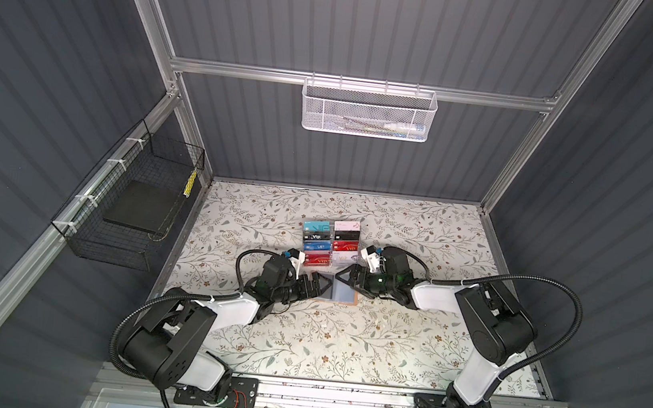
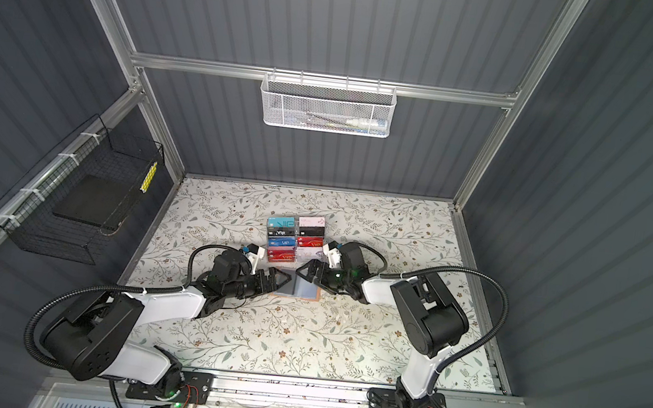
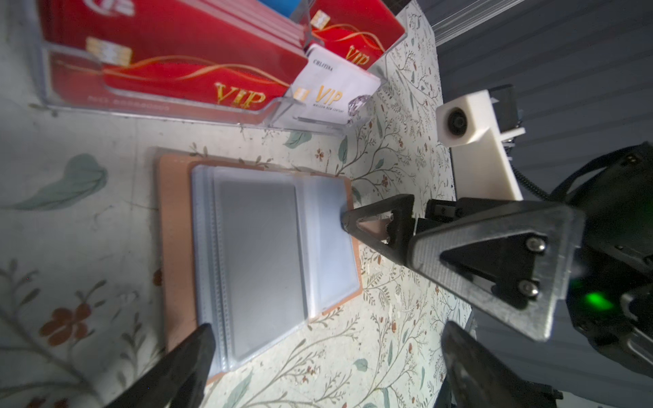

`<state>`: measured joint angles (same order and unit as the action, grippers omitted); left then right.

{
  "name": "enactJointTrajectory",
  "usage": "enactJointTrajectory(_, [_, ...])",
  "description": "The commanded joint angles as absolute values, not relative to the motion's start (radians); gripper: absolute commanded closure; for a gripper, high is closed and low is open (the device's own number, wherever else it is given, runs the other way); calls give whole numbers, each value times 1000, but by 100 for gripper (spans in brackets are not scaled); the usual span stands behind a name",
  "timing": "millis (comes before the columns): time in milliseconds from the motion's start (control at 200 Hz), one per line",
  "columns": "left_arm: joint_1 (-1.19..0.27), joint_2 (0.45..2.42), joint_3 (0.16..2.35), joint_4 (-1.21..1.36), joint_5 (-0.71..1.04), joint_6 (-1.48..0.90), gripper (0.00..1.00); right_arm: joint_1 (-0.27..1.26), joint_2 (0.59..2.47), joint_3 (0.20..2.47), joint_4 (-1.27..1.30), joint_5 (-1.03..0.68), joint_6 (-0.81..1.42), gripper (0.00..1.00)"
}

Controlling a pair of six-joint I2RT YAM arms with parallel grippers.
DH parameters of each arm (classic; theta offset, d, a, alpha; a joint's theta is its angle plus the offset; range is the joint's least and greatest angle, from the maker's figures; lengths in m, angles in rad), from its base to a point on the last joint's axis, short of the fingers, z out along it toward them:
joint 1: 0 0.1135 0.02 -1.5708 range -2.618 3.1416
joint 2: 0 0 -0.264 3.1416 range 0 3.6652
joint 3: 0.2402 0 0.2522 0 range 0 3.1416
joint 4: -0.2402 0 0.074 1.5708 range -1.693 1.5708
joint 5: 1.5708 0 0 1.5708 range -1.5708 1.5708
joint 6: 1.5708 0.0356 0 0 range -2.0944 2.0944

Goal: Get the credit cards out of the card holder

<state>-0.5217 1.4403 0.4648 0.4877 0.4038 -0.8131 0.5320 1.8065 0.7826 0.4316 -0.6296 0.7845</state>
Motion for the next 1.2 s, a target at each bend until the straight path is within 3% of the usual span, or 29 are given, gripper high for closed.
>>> enactJointTrajectory(0, [-512,1465,481,536,429,-781,0,526,1845,780,411,-617,791,1])
enactJointTrajectory(1196, [-518,1601,490,676,466,-822,0,518,1876,793,407,-619,785,1])
